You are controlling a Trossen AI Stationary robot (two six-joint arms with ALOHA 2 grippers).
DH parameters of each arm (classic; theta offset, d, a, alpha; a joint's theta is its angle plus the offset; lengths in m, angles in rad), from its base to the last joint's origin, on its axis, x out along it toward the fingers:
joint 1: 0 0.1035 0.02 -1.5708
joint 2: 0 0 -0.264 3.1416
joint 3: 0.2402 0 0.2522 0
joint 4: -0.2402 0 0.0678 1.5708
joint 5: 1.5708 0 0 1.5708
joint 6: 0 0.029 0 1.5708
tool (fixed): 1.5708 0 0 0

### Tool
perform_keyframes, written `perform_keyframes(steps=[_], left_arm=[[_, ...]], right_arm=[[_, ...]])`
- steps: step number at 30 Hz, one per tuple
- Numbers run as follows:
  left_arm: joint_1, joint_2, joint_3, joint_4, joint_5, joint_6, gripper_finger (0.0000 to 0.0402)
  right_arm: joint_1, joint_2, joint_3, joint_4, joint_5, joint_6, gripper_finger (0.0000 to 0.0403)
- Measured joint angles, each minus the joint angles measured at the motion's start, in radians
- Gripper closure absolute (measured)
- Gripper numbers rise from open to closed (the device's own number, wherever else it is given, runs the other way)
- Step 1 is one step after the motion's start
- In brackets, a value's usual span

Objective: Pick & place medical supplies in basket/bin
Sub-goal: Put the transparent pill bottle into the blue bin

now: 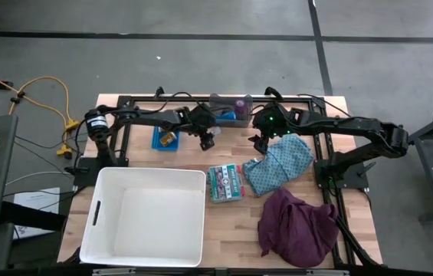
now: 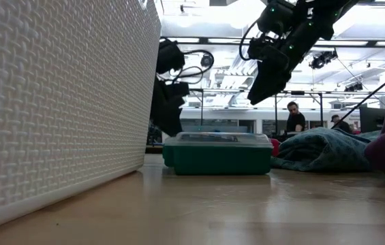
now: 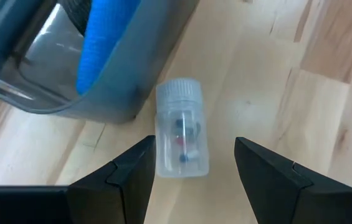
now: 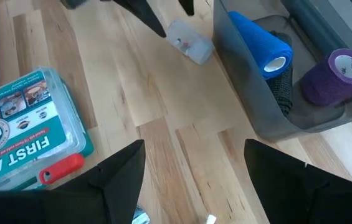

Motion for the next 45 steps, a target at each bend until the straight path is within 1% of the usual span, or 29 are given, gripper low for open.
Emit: perform_keyframes(steps=[4, 8, 19, 24, 28, 39, 45], left_arm=[[-0.002, 0.008, 0.0, 0.009, -0.005, 0.001, 0.0192], [-0.011, 0.02, -0.001, 0.01, -0.037, 0.015, 0.0192], [-0.011, 0.056, 0.0, 0.042, -0.052, 0.016, 0.0192], [-0.01, 0.059, 0.0, 0.043, -0.056, 0.023, 0.0192], [-0.01, 0.059, 0.0, 0.042, -0.083, 0.034, 0.0192], [-0.009, 0.059, 0.0, 0.045, -0.109, 0.01, 0.0192], [-0.009, 0.059, 0.0, 0.058, -0.108, 0.073, 0.0192]], right_arm=[[0.0, 0.0, 0.0, 0.0, 0.0, 0.0, 0.0141], [0.0, 0.0, 0.0, 0.0, 0.0, 0.0, 0.0141], [0.0, 0.0, 0.0, 0.008, 0.0, 0.0, 0.0141], [0.0, 0.0, 0.0, 0.011, 0.0, 0.0, 0.0141], [0.0, 0.0, 0.0, 0.012, 0.0, 0.0, 0.0141], [0.0, 0.0, 0.0, 0.015, 0.0, 0.0, 0.0141], [0.0, 0.0, 0.0, 0.015, 0.0, 0.0, 0.0141]])
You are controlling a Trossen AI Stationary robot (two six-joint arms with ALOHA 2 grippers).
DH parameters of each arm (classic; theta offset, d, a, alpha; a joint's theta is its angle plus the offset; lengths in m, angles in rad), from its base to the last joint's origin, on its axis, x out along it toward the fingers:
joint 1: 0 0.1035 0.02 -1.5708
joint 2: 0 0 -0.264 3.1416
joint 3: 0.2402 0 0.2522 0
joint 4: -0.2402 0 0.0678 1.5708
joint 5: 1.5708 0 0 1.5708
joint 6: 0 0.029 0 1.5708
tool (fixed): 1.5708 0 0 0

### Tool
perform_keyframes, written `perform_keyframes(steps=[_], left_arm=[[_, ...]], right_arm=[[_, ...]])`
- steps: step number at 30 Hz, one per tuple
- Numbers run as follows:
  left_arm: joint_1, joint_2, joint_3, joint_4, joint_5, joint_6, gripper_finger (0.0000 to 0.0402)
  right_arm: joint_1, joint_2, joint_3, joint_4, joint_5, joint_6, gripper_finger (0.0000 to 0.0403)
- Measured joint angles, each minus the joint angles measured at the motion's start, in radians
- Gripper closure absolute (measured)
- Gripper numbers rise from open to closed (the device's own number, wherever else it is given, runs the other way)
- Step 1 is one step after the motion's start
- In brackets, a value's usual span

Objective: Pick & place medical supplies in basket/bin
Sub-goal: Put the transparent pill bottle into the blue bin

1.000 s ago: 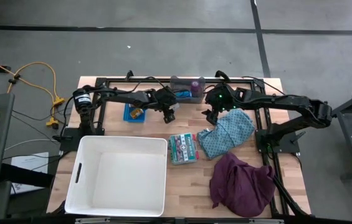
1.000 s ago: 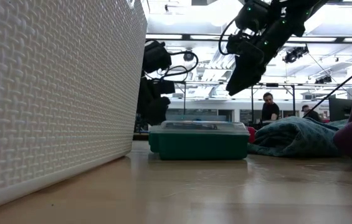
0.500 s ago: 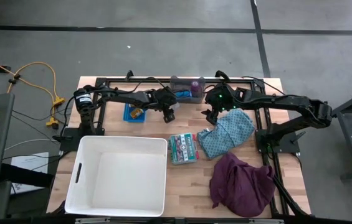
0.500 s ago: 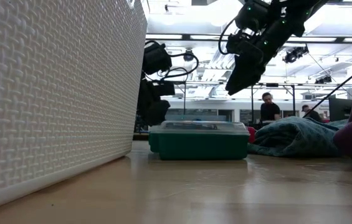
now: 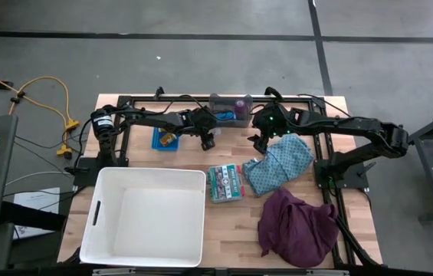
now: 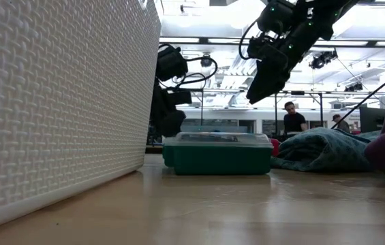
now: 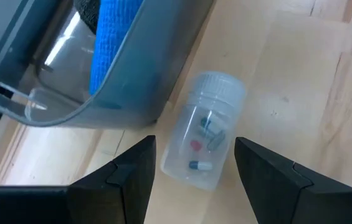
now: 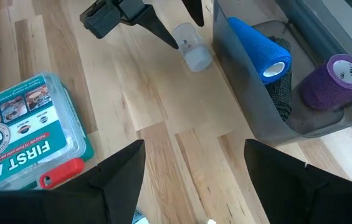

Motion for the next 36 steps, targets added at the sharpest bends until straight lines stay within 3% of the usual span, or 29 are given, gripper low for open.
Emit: perform_keyframes(steps=[13, 28, 36], left_arm=[[0.009, 0.041, -0.001, 0.058, 0.056, 0.049, 0.0192], [0.014, 0.043, 0.0, 0.034, 0.058, -0.003, 0.0193], [0.014, 0.043, 0.0, 0.032, 0.058, -0.006, 0.0233]], right_arm=[[0.0, 0.0, 0.0, 0.011, 0.0, 0.0, 0.0141], [0.0, 0.0, 0.0, 0.026, 0.0, 0.0, 0.0141], [0.0, 0.0, 0.0, 0.029, 0.0, 0.0, 0.0141]])
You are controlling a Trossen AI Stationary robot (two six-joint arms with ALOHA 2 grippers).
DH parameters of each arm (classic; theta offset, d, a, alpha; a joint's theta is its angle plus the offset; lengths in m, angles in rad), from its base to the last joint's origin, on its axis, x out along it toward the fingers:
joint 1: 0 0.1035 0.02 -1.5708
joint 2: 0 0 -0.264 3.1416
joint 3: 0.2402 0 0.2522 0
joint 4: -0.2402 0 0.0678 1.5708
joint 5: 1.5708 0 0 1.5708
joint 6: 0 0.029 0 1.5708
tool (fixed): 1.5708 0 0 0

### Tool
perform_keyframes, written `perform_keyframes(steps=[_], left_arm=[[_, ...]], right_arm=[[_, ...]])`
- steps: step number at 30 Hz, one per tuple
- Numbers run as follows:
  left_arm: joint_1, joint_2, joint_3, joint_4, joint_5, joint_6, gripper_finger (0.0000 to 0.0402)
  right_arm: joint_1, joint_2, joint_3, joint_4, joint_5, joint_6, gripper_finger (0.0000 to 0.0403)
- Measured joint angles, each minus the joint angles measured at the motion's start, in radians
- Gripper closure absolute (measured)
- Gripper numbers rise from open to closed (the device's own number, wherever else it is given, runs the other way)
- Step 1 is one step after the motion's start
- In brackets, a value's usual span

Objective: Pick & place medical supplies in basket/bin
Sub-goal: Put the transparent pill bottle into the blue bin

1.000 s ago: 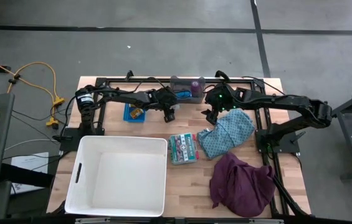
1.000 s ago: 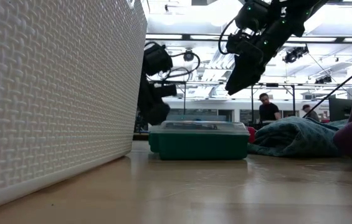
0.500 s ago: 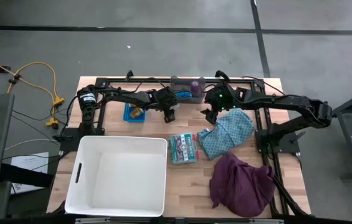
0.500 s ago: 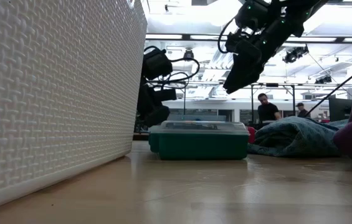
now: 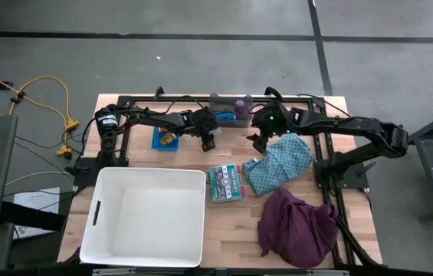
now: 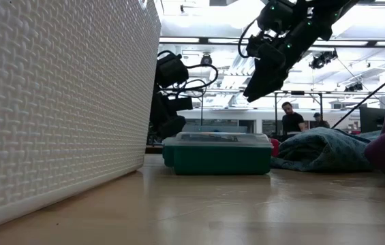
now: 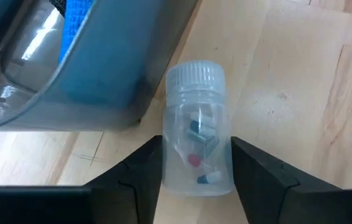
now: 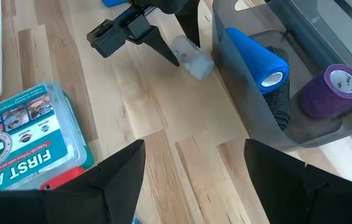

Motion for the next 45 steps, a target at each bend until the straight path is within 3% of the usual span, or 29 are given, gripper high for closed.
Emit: perform_keyframes(steps=[5, 15, 21, 30, 41, 45], left_arm=[[-0.001, 0.0, 0.0, 0.0, 0.0, -0.007, 0.0258], [-0.051, -0.038, 0.0, -0.008, 0.0, -0.007, 0.0245], [-0.082, -0.136, 0.001, -0.043, -0.009, -0.009, 0.0246], [-0.085, -0.299, 0.001, -0.098, -0.103, -0.018, 0.0246], [-0.067, -0.373, -0.001, -0.299, -0.142, -0.234, 0.0247], [-0.071, -0.421, -0.001, -0.367, -0.204, -0.289, 0.0247]], right_arm=[[0.0, 0.0, 0.0, 0.0, 0.0, 0.0, 0.0141], [0.0, 0.0, 0.0, 0.001, 0.0, 0.0, 0.0141], [0.0, 0.0, 0.0, 0.009, 0.0, 0.0, 0.0141], [0.0, 0.0, 0.0, 0.018, 0.0, 0.0, 0.0141], [0.0, 0.0, 0.0, 0.027, 0.0, 0.0, 0.0141], [0.0, 0.0, 0.0, 0.037, 0.0, 0.0, 0.0141]])
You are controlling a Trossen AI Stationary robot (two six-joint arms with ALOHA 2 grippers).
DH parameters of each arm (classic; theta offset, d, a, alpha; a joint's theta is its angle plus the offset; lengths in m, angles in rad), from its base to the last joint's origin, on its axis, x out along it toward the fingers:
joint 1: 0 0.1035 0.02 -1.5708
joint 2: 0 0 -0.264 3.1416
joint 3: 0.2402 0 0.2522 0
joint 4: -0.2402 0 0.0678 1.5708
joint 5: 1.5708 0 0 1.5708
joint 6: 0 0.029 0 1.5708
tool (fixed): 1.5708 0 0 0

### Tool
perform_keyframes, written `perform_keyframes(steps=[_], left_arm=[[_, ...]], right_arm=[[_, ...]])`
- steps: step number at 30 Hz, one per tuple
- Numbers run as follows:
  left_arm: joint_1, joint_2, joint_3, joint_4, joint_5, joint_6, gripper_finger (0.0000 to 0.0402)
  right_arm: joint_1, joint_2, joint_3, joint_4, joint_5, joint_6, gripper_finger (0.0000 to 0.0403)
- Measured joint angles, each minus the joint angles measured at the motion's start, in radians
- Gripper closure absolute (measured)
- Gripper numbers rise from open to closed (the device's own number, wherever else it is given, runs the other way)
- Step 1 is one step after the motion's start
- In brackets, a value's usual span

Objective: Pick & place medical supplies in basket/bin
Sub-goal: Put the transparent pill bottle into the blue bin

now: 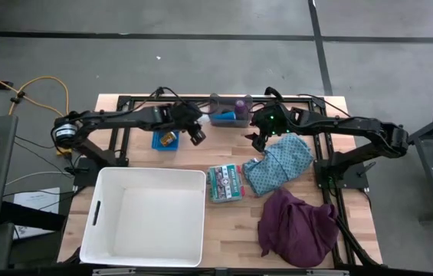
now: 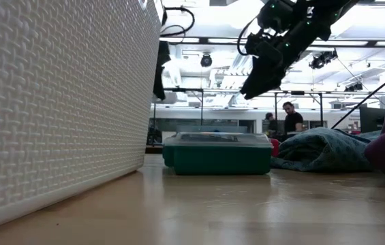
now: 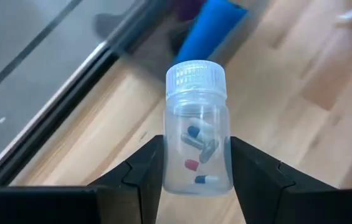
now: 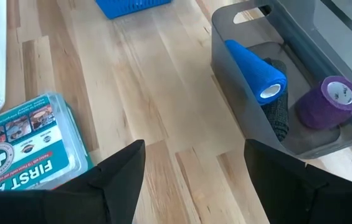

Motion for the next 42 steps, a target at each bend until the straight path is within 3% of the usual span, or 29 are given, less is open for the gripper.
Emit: perform_keyframes(steps=[16, 34, 42], left_arm=[[-0.011, -0.064, -0.015, -0.294, -0.198, -0.374, 0.0247], [0.039, -0.065, -0.143, -0.391, -0.199, -0.655, 0.0247], [0.037, -0.065, -0.206, -0.394, -0.201, -0.705, 0.0247]], right_arm=[[0.0, 0.0, 0.0, 0.018, 0.0, 0.0, 0.0141], [0.0, 0.0, 0.0, 0.031, 0.0, 0.0, 0.0141], [0.0, 0.0, 0.0, 0.031, 0.0, 0.0, 0.0141]])
